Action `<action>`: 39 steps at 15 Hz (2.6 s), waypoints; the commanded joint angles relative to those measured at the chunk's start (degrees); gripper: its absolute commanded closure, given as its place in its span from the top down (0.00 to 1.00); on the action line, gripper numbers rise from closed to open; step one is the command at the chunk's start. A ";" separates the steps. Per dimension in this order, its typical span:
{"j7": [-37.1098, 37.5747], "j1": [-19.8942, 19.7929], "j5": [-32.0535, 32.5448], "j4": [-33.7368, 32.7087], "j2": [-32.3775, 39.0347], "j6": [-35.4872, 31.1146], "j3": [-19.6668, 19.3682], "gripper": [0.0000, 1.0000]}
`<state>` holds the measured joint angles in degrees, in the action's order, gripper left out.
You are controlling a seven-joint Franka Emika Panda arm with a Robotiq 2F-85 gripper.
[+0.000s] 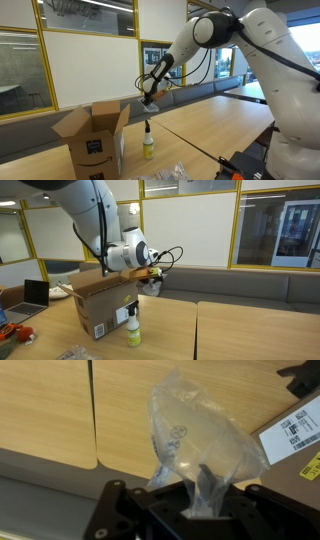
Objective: Place the three plastics inside the brown box, place the spray bottle in the box
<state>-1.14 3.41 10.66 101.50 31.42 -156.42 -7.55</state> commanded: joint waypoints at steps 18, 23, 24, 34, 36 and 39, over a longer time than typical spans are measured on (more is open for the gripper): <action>-2.20 9.34 5.69 -26.56 9.83 7.47 9.00 0.14; -7.60 6.44 -0.89 -29.23 15.18 7.01 14.57 0.13; -8.68 5.82 -2.17 -30.06 16.30 7.45 15.38 0.14; -14.53 2.22 -7.04 -32.12 21.41 11.40 18.56 0.84; -14.22 2.14 -6.59 -31.07 20.40 12.02 17.83 0.99; -14.35 1.88 -6.27 -30.28 19.47 12.61 17.42 1.00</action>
<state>-14.06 5.53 5.02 71.65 52.18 -145.93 10.09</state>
